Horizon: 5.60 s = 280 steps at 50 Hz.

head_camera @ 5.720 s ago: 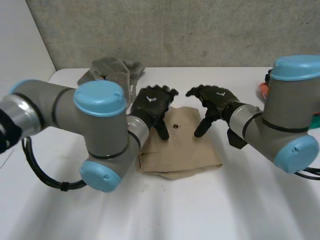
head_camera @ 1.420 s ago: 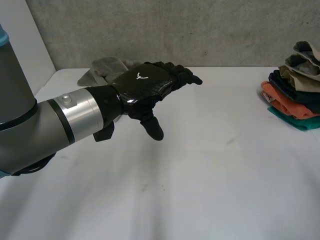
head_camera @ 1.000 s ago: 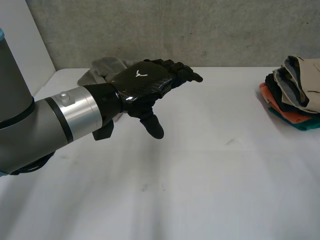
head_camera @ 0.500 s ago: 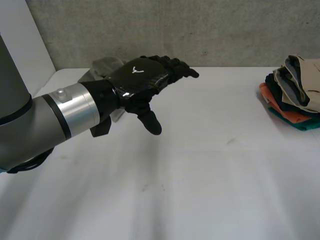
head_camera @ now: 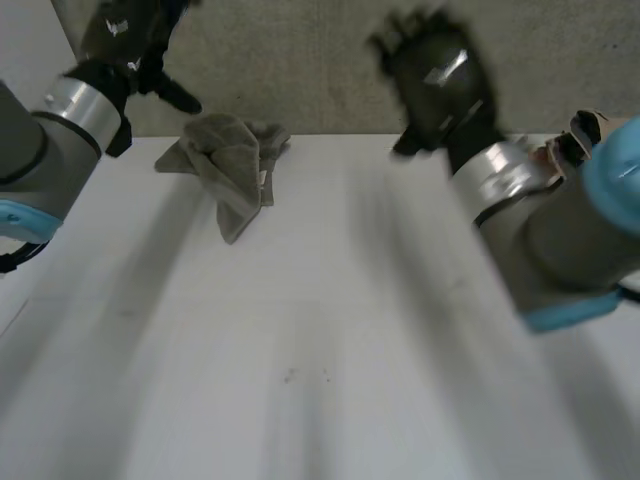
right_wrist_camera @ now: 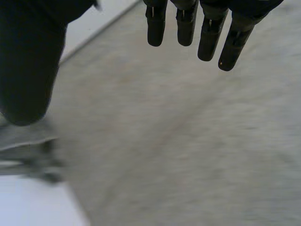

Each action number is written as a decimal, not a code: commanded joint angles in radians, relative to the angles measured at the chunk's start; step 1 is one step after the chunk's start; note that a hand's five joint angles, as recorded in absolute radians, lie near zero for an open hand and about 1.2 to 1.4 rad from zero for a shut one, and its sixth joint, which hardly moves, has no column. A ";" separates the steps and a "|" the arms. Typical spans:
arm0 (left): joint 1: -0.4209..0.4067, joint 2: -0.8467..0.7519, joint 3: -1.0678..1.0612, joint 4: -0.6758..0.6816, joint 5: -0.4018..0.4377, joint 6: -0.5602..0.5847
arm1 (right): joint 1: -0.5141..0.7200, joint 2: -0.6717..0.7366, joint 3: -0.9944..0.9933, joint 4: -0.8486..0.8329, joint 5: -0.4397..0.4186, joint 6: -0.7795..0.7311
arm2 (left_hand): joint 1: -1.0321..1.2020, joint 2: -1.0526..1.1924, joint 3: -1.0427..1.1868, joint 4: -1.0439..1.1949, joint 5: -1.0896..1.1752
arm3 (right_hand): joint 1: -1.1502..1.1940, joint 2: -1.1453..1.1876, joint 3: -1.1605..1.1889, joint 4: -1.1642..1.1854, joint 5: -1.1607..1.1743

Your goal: Fold the laundry.

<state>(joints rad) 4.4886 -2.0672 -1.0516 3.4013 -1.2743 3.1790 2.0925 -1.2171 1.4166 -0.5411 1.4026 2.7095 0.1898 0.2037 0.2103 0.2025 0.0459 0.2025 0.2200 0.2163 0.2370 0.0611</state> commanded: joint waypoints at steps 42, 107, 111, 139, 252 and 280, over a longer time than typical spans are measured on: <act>0.060 -0.881 0.619 0.150 0.352 0.622 | -0.107 -0.165 0.531 0.020 0.039 -0.076 | 0.666 0.652 0.646 0.654 0.636 | -0.028 -0.046 -0.042 -0.062 -0.061; -0.208 0.173 -0.475 0.193 0.075 -0.125 | -0.203 -0.142 0.289 0.303 0.042 -0.011 | 0.153 0.139 0.132 0.140 0.122 | -0.028 -0.046 -0.042 -0.062 -0.061; -0.131 0.132 -0.410 0.184 0.082 -0.061 | -0.161 -0.139 0.257 0.444 0.036 0.041 | 0.165 0.151 0.144 0.152 0.134 | -0.028 -0.046 -0.042 -0.062 -0.061; -0.032 -0.507 0.130 -0.065 0.164 0.676 | 0.127 0.065 0.289 0.472 0.202 0.222 | 0.349 0.336 0.329 0.337 0.319 | 0.079 0.061 0.065 0.044 0.046; -0.163 -0.156 -0.383 -0.069 -0.099 0.292 | -0.083 0.288 0.036 0.360 0.170 0.219 | 1.206 1.193 1.186 1.194 1.176 | 1.194 1.176 1.180 1.159 1.161; -0.170 0.304 -0.522 -0.168 -0.178 0.246 | -0.190 -0.121 0.024 0.590 0.053 -0.185 | 1.206 1.193 1.186 1.194 1.176 | 1.194 1.176 1.180 1.159 1.161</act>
<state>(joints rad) 4.3161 -1.6007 -1.6033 3.2230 -1.4522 3.4322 1.8926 -1.4636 1.4958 0.0761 1.4502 2.5248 1.1042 1.1954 1.1894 1.1981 0.9591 0.9851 1.1785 1.1836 1.1881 0.9797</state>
